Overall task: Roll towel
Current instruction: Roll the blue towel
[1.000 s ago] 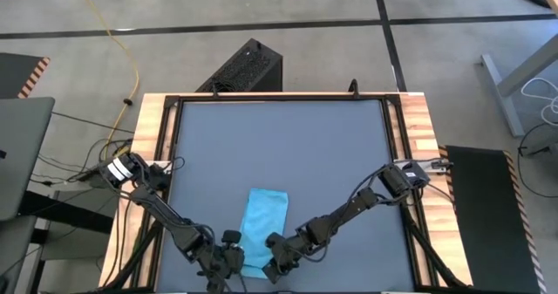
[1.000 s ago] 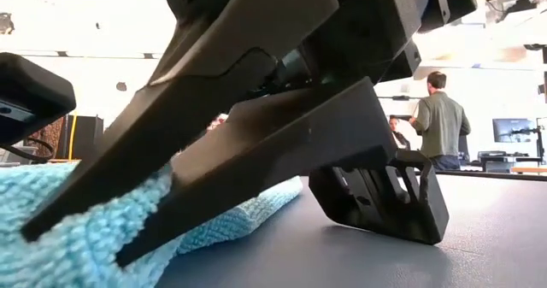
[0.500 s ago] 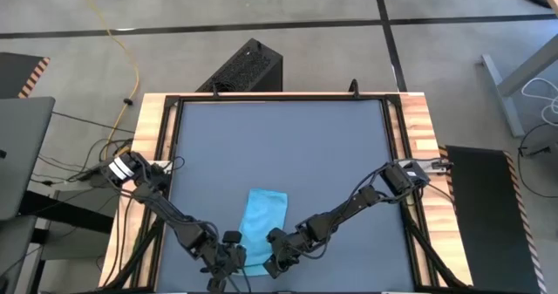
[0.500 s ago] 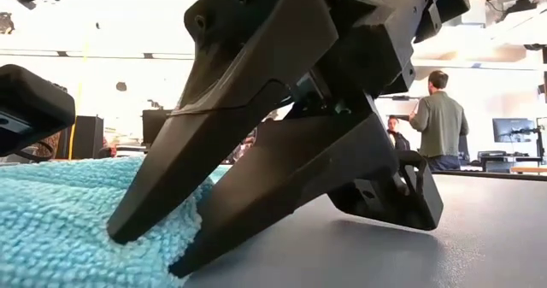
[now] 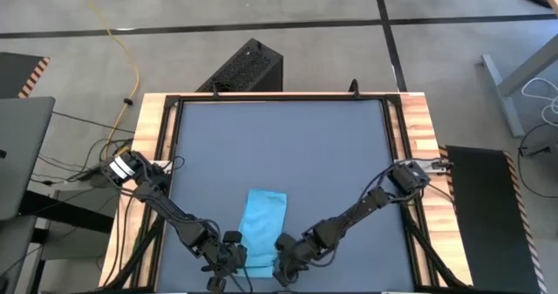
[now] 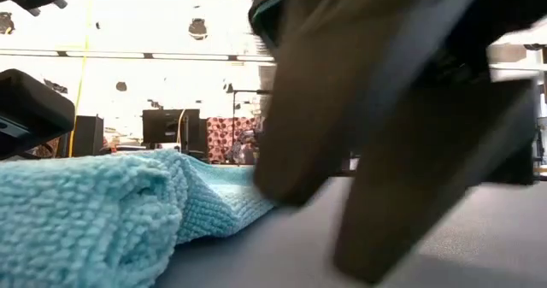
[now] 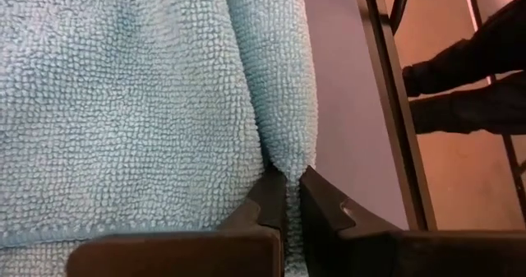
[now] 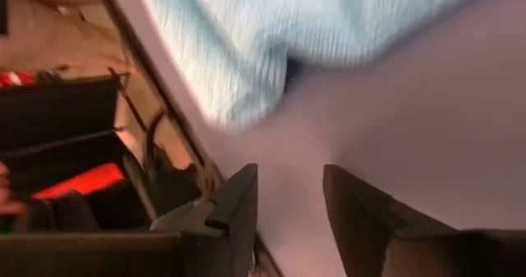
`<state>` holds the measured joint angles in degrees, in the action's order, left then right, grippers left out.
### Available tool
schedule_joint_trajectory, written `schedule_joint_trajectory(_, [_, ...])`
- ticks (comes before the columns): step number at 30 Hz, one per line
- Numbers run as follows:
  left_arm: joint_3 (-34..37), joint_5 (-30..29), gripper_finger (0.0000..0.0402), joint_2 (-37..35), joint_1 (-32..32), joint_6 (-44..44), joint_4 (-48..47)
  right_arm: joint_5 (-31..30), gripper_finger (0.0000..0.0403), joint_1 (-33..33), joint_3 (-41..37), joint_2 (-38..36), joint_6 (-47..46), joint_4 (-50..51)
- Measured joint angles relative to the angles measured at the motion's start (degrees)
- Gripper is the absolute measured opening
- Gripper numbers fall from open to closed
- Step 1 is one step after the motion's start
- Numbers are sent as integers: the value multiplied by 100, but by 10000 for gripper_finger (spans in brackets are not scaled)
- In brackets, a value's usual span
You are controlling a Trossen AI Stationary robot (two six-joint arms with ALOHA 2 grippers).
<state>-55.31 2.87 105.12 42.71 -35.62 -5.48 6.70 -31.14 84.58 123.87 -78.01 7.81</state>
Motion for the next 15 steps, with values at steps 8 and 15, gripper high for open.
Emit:
schedule_joint_trajectory(8, [0, 455, 0, 0, -236, 44, 206, -1422, 178, -531, 9, -275, 1483, -5])
schedule_joint_trajectory(15, [2, 1138, 0, 9, -566, 132, 239, -2350, 166, -766, 9, -266, 3770, -33])
